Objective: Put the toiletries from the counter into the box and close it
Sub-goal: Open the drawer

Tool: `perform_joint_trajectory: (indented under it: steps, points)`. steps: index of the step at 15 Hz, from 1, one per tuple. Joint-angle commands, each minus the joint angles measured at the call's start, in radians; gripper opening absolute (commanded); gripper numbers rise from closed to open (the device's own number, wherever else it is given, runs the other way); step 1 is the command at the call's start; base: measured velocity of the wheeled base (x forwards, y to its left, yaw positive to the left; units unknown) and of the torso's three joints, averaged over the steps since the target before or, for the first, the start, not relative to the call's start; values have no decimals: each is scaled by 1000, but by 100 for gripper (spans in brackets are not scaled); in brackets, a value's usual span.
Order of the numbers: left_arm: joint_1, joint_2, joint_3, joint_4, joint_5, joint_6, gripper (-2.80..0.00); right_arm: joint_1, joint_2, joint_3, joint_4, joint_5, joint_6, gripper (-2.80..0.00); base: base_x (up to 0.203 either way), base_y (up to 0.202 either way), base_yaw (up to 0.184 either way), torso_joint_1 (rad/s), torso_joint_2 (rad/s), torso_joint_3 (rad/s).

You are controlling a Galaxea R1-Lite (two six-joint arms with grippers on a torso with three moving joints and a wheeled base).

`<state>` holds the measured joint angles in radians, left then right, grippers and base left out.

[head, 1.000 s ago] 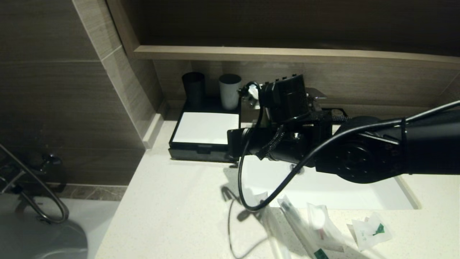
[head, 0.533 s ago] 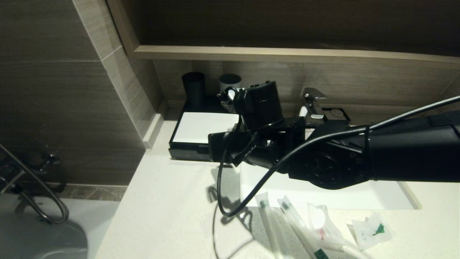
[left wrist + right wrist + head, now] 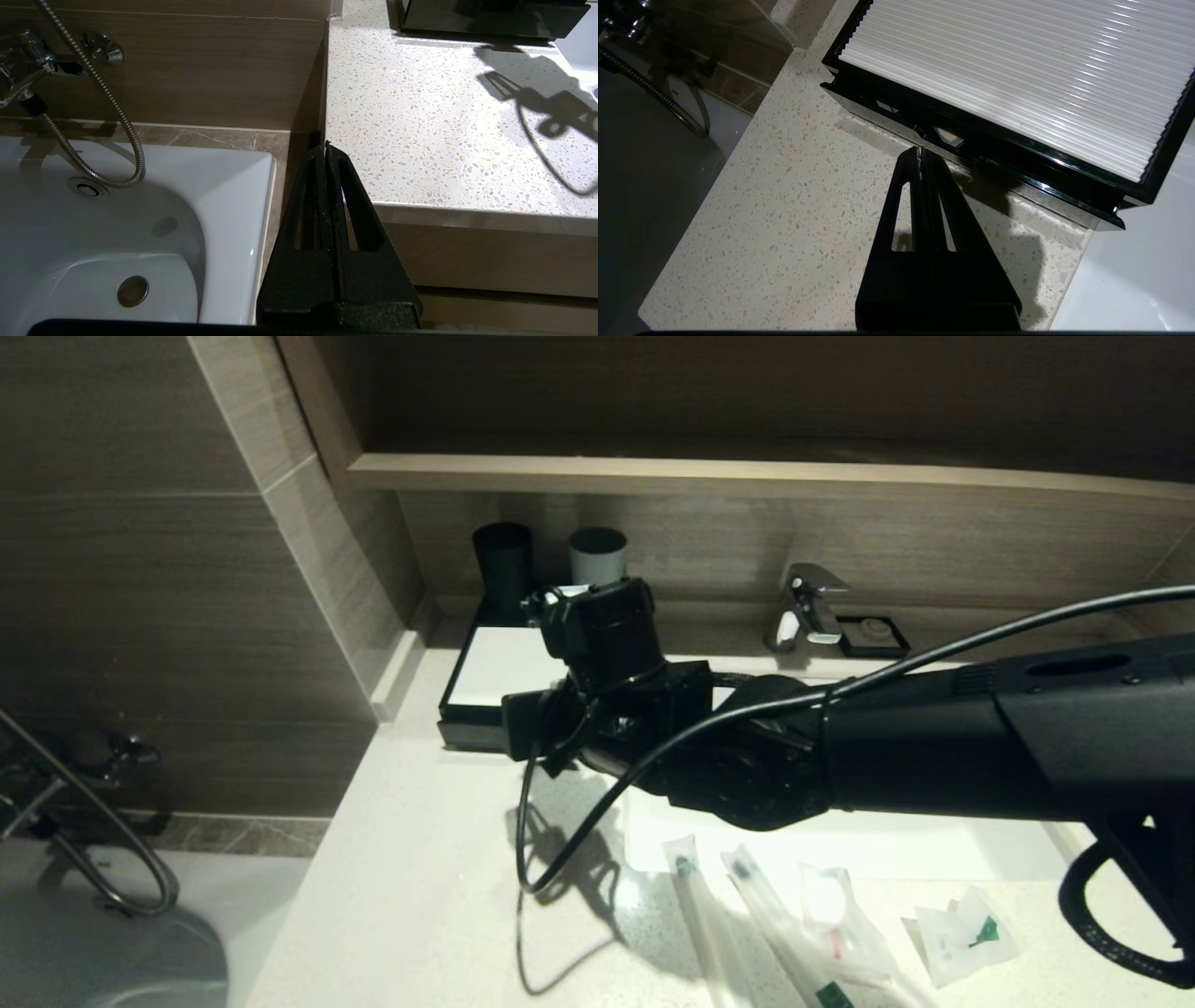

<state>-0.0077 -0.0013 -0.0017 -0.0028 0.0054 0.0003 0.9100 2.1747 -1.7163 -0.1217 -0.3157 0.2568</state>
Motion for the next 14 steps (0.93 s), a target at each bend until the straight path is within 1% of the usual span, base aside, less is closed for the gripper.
perform_joint_trajectory:
  steps: [1,3,7,14]
  points:
    - [0,0,0,0,0,0,-280,1,59,-47,-1,-13,3,-280,0,0,0,0,0,0]
    - [0,0,0,0,1,0,-280,2,69,-70,4,-23,20,-280,0,0,0,0,0,0]
    - [0,0,0,0,1,0,-280,4,91,-77,2,-56,19,-280,0,0,0,0,0,0]
    - [0,0,0,0,1,0,-280,12,109,-73,-1,-90,18,-280,0,0,0,0,0,0]
